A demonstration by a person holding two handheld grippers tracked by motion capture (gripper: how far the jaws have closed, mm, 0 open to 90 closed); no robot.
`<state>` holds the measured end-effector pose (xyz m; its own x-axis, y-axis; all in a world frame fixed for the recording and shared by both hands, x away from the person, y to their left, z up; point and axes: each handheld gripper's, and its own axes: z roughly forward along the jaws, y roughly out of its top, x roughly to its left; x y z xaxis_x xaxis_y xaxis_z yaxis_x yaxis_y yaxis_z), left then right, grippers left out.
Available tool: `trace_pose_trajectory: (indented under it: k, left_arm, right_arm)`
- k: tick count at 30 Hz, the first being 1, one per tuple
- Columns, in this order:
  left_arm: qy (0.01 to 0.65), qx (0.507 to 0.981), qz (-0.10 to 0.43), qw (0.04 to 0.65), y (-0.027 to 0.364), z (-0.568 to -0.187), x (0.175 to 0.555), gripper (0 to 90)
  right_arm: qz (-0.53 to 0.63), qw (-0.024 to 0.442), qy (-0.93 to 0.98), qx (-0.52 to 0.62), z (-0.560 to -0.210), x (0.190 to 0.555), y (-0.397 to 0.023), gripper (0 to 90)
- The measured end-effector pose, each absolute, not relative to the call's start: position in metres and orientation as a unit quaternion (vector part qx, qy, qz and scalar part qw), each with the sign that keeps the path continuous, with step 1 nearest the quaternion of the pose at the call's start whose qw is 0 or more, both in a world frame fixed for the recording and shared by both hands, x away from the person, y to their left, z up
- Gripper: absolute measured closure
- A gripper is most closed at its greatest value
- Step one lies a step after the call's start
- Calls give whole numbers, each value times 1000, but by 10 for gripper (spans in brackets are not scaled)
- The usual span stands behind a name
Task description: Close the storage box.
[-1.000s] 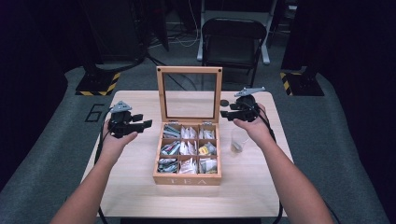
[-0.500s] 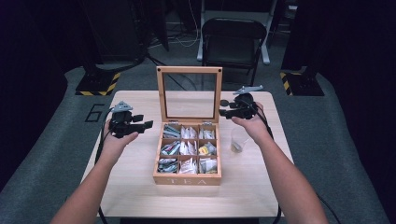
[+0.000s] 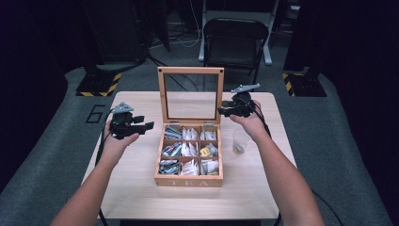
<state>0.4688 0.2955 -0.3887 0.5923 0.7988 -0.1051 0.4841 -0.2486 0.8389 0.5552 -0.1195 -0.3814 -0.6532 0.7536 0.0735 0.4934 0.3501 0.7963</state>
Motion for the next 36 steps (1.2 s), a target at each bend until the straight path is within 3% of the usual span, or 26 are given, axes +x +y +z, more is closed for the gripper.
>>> trace_pose_trajectory:
  k: [36]
  left_arm:
    - [417, 772, 178, 445, 303, -386, 465, 428]
  right_arm:
    - [442, 141, 806, 368, -396, 570, -107, 455]
